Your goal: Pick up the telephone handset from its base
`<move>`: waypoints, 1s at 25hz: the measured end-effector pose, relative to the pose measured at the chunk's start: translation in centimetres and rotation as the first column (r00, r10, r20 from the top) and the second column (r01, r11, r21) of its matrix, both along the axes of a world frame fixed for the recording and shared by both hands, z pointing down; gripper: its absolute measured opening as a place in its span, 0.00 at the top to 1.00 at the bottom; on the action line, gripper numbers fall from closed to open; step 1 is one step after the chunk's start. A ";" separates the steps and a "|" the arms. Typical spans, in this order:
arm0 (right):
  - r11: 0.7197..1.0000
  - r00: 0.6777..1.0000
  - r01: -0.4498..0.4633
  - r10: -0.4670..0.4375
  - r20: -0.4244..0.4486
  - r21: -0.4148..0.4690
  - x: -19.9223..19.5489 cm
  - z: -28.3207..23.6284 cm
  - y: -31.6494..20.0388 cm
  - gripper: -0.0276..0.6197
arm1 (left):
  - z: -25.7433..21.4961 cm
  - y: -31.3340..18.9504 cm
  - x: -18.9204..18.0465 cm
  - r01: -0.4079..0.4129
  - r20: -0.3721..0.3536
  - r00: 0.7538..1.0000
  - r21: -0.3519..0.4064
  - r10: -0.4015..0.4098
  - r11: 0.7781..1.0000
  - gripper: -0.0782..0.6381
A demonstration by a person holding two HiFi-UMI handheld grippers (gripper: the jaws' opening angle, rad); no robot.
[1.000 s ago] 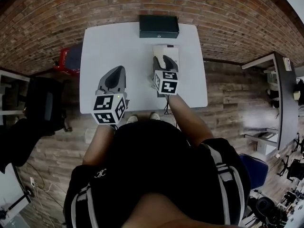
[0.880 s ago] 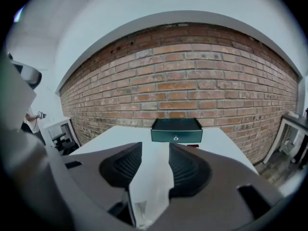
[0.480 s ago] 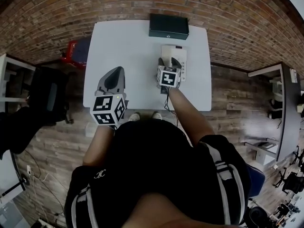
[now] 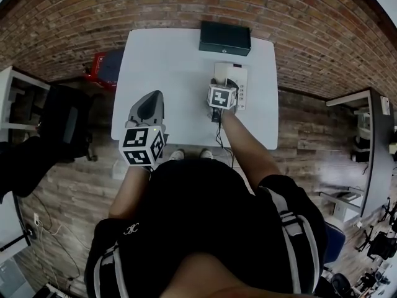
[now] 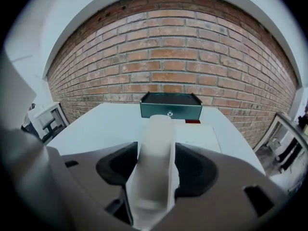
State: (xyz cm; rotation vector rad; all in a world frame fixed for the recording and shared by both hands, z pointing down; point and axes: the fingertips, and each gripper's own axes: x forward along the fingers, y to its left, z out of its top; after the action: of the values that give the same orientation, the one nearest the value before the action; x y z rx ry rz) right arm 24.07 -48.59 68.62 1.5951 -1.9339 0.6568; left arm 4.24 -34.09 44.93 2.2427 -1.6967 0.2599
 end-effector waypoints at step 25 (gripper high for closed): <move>0.987 0.998 0.027 -0.037 0.058 0.161 0.2 -7.5 2.5 0.64 | 0.2 0.0 1.3 -0.074 -0.011 0.997 0.015 0.075 0.997 0.89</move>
State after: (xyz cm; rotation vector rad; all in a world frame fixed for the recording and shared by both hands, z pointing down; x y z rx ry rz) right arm 24.26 -46.12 61.10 1.6524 -2.0990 0.5551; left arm 5.49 -34.12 45.10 2.3166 -1.6165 0.2520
